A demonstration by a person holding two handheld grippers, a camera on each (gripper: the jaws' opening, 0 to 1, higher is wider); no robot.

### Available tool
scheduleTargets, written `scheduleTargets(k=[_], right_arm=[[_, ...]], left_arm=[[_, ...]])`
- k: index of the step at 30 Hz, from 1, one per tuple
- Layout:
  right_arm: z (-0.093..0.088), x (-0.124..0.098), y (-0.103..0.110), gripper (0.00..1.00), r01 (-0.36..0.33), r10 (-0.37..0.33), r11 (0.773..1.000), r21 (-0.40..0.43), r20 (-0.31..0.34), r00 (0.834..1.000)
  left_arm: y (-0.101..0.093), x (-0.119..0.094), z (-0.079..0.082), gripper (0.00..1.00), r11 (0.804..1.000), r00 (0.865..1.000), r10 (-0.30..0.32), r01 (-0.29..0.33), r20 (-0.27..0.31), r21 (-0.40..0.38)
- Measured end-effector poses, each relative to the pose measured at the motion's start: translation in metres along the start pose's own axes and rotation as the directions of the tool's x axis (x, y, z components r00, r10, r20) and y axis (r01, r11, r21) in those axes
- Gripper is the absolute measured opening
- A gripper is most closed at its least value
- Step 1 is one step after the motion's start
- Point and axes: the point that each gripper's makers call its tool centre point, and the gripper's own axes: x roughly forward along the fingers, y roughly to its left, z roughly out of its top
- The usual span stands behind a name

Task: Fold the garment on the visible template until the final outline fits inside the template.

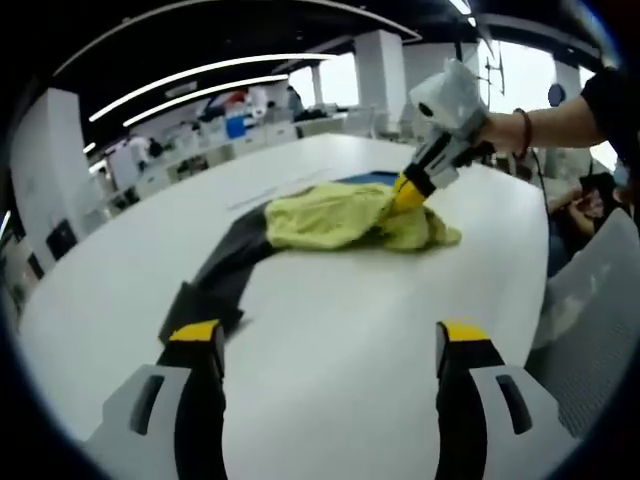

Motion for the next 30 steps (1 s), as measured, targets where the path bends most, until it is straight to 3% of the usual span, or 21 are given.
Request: scheduleTargets(k=[4, 10, 18, 30], right_arm=[[0.015, -0.011, -0.006, 0.0, -0.003, -0.002, 0.997, 0.073, 0.06, 0.998], [0.02, -0.022, -0.025, 0.0, 0.016, -0.035, 0.985, 0.17, 0.111, 0.993], [0.005, -0.022, -0.062, 0.0, 0.057, -0.105, 0.94, 0.337, 0.124, 0.987], [-0.027, -0.004, -0.075, 0.0, 0.097, -0.129, 0.913, 0.396, 0.054, 0.99]], left_arm=[[-0.001, 0.001, -0.001, 0.81, 1.0, 1.0, -0.006, 0.006, -0.015, 0.017], [-0.003, 0.004, 0.0, 0.77, 0.999, 0.999, -0.026, 0.027, -0.026, 0.018], [-0.006, 0.015, 0.003, 0.73, 0.998, 0.998, -0.052, 0.053, -0.042, 0.026], [-0.008, 0.027, 0.011, 0.62, 0.997, 0.996, -0.073, 0.074, -0.048, 0.019]])
